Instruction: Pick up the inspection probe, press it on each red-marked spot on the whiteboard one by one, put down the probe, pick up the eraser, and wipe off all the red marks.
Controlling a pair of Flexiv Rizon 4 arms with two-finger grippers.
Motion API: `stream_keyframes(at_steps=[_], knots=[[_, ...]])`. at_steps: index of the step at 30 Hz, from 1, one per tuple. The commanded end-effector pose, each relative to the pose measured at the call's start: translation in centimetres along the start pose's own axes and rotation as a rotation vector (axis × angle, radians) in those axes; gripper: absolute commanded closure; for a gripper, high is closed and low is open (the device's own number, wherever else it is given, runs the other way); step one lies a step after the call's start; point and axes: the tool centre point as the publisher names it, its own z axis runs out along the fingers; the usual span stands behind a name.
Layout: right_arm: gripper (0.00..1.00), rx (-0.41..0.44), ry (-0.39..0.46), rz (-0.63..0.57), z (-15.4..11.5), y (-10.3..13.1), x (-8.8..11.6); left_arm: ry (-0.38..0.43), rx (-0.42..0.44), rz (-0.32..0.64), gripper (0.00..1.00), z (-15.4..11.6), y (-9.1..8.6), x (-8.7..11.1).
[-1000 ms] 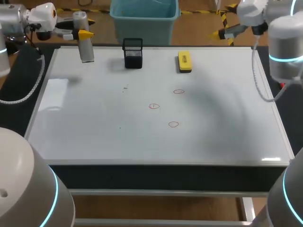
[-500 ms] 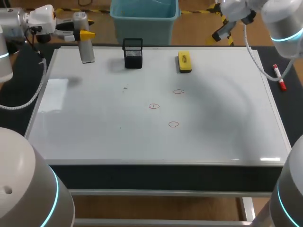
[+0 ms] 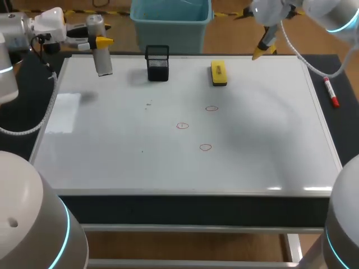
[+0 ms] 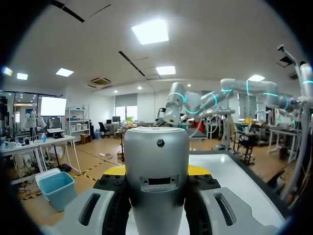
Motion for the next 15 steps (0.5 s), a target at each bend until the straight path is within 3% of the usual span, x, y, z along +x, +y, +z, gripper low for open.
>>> stream_keyframes(at_steps=[1,15], knots=[[0.00,0.230,0.323,-0.627,-0.06,0.65,0.22,-0.018,-0.002,0.002,1.00,0.00,-0.23,0.38],[0.00,0.225,0.321,-0.619,-0.05,0.67,0.26,-0.018,-0.002,0.002,1.00,0.00,-0.23,0.38]])
